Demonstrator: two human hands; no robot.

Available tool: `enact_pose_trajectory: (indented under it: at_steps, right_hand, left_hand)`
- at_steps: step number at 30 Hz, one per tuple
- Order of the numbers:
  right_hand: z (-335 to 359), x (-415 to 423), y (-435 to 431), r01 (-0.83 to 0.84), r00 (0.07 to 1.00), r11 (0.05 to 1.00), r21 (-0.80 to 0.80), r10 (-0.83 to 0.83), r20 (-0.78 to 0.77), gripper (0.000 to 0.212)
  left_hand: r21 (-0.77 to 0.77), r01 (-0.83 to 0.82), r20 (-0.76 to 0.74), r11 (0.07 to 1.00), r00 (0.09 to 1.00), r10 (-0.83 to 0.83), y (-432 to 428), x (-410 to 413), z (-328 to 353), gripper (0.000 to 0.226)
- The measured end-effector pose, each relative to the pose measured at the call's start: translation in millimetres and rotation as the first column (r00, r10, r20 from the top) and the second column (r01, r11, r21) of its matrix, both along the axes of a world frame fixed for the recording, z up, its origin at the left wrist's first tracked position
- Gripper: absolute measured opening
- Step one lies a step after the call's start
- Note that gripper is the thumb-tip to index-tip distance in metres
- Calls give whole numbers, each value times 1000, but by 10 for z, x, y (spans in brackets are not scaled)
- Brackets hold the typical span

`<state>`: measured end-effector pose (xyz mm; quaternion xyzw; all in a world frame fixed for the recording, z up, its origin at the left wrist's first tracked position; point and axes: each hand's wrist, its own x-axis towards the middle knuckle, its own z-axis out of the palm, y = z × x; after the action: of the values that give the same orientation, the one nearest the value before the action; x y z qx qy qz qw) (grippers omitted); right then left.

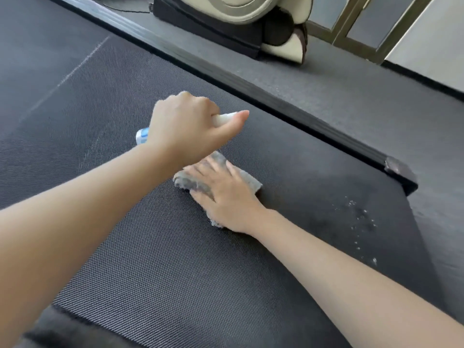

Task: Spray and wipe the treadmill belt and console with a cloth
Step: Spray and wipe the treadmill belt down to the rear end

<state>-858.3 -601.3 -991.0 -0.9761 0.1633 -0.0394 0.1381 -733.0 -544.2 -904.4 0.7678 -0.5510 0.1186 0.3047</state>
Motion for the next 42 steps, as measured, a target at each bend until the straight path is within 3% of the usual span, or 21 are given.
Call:
enact_pose_trajectory:
  at_steps: [8, 17, 28, 33, 42]
  right_hand:
    - [-10, -585, 935, -123, 992, 989, -88, 119, -52, 56]
    - [-26, -651, 866, -173, 985, 979, -110, 169, -40, 55]
    - [34, -1123, -646, 200, 963, 980, -24, -201, -180, 55]
    - [-18, -1637, -1260, 261, 938, 964, -49, -265, -225, 55]
    - [-80, -2943, -1297, 369, 914, 928, -56, -374, -160, 55]
  left_hand:
    - [-15, 117, -103, 993, 988, -118, 176, -311, 69, 66]
    - [-1, 43, -45, 999, 998, -43, 307, -425, 106, 68]
    - [35, -189, -12, 981, 982, 189, 499, -1132, 124, 65]
    - [53, -310, 20, 949, 951, 309, 727, -1511, 70, 66]
    - [114, -420, 79, 900, 907, 413, 1145, -2291, 381, 67]
